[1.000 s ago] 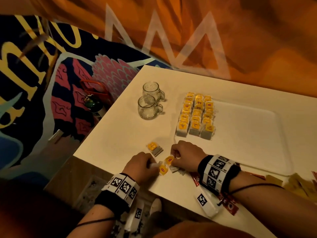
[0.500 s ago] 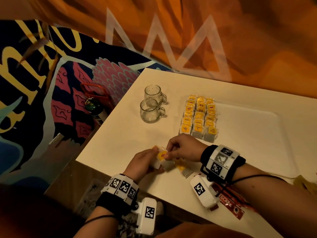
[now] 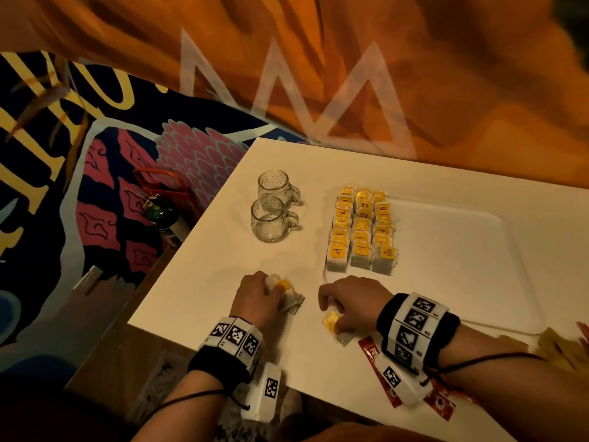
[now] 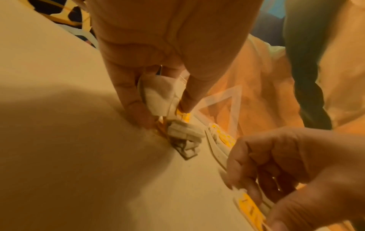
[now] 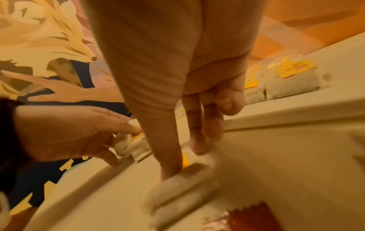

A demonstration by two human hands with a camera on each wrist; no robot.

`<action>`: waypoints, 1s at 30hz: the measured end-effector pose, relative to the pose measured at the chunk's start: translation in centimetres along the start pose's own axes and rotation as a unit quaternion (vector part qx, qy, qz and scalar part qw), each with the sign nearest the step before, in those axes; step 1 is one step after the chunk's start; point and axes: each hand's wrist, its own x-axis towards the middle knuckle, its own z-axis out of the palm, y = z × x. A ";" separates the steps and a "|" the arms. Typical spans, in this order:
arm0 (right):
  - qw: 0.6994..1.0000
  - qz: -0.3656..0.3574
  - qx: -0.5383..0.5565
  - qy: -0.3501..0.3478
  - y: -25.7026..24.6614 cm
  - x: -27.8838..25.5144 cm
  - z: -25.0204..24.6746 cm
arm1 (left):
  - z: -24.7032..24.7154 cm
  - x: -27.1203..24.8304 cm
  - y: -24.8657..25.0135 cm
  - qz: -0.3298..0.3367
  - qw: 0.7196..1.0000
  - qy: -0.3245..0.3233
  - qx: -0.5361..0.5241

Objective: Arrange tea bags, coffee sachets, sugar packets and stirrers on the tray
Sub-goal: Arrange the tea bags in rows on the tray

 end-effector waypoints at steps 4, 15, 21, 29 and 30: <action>1.000 -0.004 -0.002 0.009 -0.2 -0.1 0.0 | 0.0 0.9 0.3 0.015 0.997 -0.033 0.063; 0.971 0.024 0.223 0.085 2.4 -1.9 -1.3 | -0.6 1.2 1.4 0.023 0.981 -0.094 0.171; 0.911 0.052 0.367 0.179 5.4 -3.6 -3.8 | -0.7 1.9 1.0 0.033 0.978 -0.127 0.163; 0.873 0.094 0.437 0.195 6.9 -1.7 -1.7 | -1.0 1.4 0.2 0.082 0.986 -0.147 -0.004; 0.877 0.112 0.423 0.199 7.2 -1.3 -1.4 | -1.1 1.4 0.2 0.087 0.984 -0.151 -0.037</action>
